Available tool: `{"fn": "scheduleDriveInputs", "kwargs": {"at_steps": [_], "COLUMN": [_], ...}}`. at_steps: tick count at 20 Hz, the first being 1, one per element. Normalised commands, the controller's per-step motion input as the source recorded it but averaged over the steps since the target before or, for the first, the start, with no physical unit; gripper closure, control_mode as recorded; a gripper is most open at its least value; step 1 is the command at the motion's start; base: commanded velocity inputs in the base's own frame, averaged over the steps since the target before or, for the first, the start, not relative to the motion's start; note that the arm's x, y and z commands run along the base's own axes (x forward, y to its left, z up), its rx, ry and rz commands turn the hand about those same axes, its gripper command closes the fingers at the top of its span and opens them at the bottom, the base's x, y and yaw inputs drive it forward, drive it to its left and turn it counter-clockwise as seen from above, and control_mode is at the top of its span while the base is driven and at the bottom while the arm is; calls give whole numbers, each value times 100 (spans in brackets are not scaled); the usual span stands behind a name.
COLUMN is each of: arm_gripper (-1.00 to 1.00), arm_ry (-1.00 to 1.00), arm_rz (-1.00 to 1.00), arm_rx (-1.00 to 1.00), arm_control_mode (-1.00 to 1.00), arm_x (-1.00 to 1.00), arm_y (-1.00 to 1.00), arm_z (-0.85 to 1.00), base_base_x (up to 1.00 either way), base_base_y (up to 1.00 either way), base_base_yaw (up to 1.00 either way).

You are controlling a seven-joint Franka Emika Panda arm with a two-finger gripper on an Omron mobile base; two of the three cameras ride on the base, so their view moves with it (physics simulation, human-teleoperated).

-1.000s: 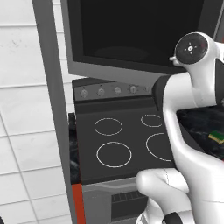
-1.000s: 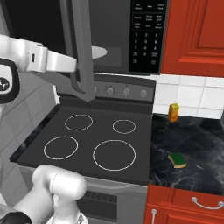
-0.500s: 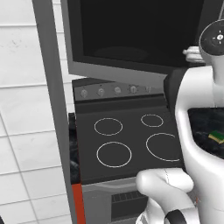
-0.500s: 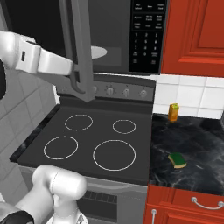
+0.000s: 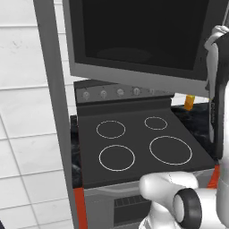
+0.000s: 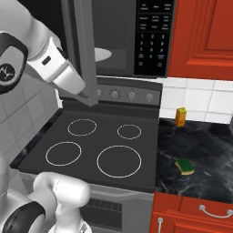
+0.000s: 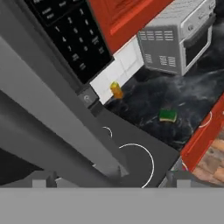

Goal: Place the sponge inside the microwave to prepare for sanitizing.

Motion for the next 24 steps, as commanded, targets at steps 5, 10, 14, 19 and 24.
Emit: {"fn": "scheduleDriveInputs", "kwargs": {"at_steps": [5,10,14,19,24], "arm_gripper": [-100,-100,-100,-100,-100], "arm_ry": [0,-10,-12,-5,-7], "arm_rz": [5,12,4,0,0], "arm_rx": [45,29,33,32,21], "arm_control_mode": [-100,-100,-100,-100,-100], "arm_x": [0,-12,-1,12,35], "arm_y": [-25,-1,-16,-37,-15], "arm_z": [0,14,0,-12,-38], "base_base_x": [0,0,0,0,0], "base_base_y": [0,0,0,0,0], "base_base_yaw": [0,0,0,0,0]}}
